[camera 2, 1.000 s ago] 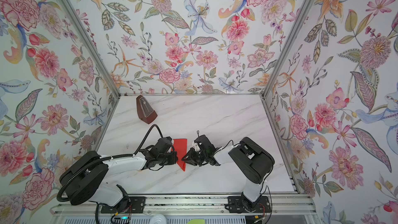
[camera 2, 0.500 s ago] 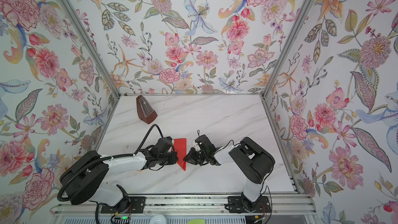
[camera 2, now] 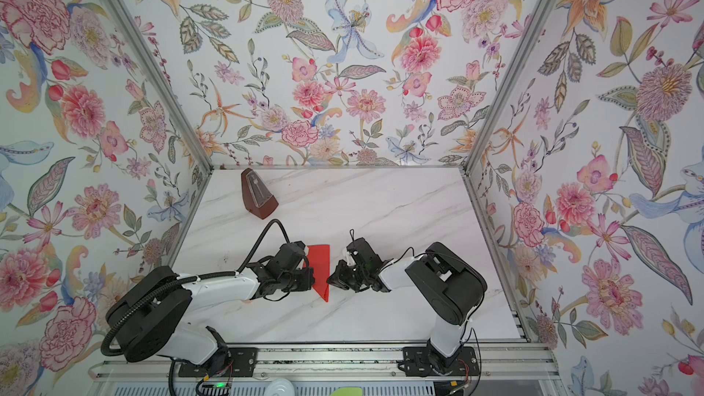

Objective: Fold a paper plane with a square sheet of paper (fold left side to right side)

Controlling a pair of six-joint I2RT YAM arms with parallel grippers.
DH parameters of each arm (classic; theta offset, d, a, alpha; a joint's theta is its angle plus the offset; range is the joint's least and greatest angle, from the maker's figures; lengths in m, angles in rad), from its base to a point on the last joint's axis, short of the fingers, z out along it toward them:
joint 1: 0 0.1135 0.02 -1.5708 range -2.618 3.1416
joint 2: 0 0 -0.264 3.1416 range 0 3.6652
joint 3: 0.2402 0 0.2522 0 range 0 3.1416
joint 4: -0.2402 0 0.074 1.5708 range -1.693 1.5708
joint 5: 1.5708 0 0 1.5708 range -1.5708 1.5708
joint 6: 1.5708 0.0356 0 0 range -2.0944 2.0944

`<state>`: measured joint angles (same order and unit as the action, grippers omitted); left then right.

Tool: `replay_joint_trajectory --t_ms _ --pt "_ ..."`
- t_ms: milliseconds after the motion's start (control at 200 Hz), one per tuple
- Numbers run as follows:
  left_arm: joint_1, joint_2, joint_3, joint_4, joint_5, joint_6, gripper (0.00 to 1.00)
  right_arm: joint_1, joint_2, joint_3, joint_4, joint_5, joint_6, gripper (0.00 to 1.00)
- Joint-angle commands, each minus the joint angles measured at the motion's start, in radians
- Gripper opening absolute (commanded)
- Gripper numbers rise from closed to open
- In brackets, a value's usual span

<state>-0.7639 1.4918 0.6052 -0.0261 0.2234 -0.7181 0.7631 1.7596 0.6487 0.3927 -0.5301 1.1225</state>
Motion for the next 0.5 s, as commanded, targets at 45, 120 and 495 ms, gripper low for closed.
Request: replay_joint_trajectory --t_ms 45,120,495 --pt "0.017 -0.053 0.083 -0.091 -0.042 0.086 0.09 0.002 -0.005 0.017 -0.040 0.018 -0.028 0.00" --pt "0.037 -0.067 0.130 -0.124 -0.049 0.122 0.13 0.005 -0.003 0.021 -0.050 0.019 -0.033 0.00" --pt "0.088 0.196 0.369 -0.211 0.060 0.304 0.16 0.018 0.000 0.063 -0.117 0.036 -0.072 0.00"
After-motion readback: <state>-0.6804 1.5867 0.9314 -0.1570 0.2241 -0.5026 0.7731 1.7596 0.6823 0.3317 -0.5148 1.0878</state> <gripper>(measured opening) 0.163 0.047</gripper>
